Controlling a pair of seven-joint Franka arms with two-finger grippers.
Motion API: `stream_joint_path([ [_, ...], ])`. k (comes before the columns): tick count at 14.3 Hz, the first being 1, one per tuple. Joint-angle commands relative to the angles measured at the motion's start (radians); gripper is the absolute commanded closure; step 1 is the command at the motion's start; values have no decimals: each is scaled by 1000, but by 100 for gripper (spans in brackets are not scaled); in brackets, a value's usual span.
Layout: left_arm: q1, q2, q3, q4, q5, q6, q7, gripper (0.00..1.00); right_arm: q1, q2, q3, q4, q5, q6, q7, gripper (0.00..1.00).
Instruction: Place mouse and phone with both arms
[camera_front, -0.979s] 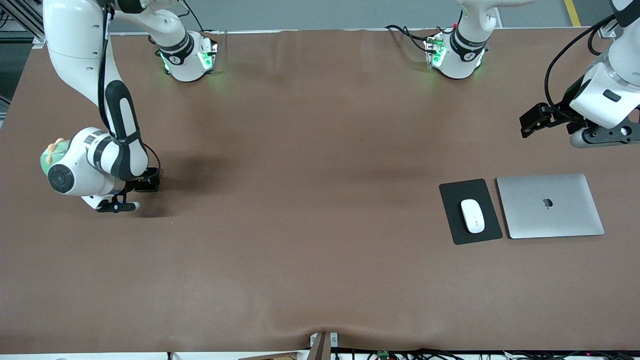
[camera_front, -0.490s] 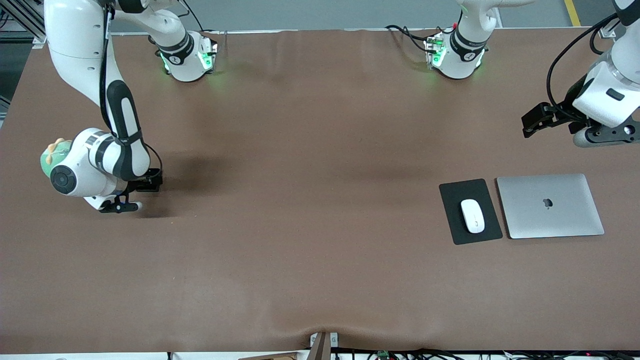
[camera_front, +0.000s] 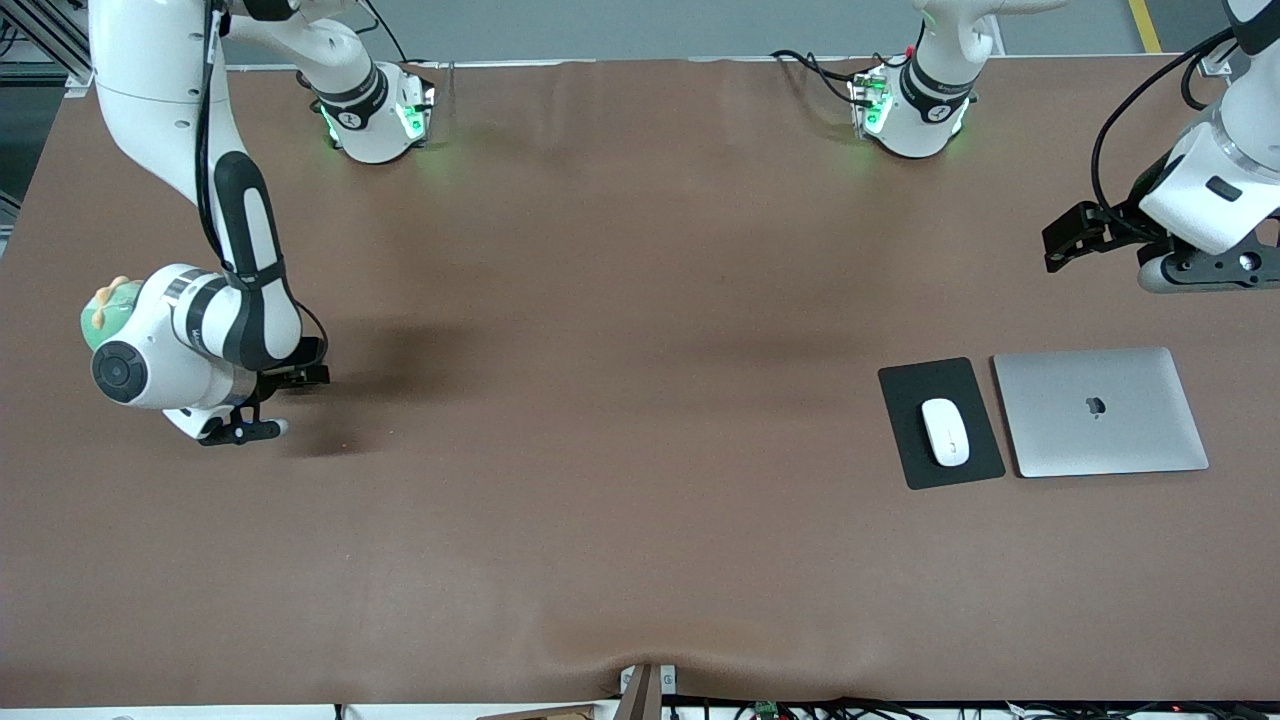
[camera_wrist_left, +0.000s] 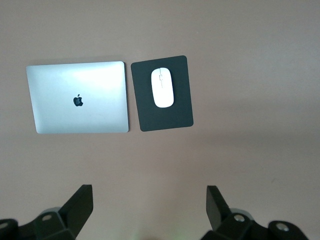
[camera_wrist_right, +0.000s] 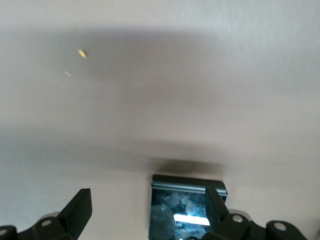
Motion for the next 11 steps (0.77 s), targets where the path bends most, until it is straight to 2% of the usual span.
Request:
stream_joint_path([
  [1,-1,-20,9,-12,-3,-15,29,0,-1,-18,2,58,1,-26,-7,0],
  [4,-1,-28,9,-12,-3,-27,40,0,-9,-15,2,112,-8,-48,-10,0],
  [8,1,-28,9,-10,-3,-36,51,0,-76,37,4,318,-10,-236,-5,0],
  [11,7,-31,9,-9,-3,-36,60,0,-194,37,86,407,-13,-243,-2,0],
])
